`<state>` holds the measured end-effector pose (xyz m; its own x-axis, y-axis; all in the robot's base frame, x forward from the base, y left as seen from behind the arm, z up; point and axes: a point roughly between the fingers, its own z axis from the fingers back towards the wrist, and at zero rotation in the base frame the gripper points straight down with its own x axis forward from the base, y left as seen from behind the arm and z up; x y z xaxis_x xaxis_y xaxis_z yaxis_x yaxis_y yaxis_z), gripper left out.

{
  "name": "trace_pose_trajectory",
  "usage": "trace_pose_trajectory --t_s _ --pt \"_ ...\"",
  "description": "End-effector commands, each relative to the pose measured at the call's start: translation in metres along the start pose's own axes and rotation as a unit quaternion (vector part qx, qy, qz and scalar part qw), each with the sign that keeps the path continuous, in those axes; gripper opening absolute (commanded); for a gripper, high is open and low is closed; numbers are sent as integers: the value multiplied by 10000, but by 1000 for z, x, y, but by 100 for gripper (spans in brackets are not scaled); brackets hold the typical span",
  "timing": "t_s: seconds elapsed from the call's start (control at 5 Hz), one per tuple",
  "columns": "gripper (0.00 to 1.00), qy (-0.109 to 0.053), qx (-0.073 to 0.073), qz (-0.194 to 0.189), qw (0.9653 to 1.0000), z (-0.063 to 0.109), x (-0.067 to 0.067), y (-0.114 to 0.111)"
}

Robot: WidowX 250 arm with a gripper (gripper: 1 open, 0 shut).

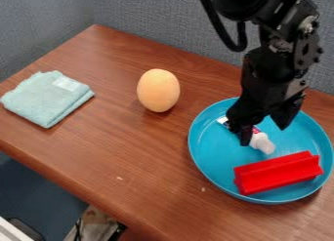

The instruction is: Move the toothpaste from the blue plate to the cloth on the left side of the table

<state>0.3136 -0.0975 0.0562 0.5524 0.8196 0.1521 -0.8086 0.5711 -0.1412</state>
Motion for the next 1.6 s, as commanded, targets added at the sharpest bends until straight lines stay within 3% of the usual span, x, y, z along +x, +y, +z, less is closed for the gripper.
trace_pose_trajectory --t_s 0.0,1.2,1.4 --pt "100 -85 -321 -89 9994 16 -1 -10" --pt "100 -58 -245 31 9997 -17 7 -12" --pt "0 -57 -236 44 9997 -22 8 -13"
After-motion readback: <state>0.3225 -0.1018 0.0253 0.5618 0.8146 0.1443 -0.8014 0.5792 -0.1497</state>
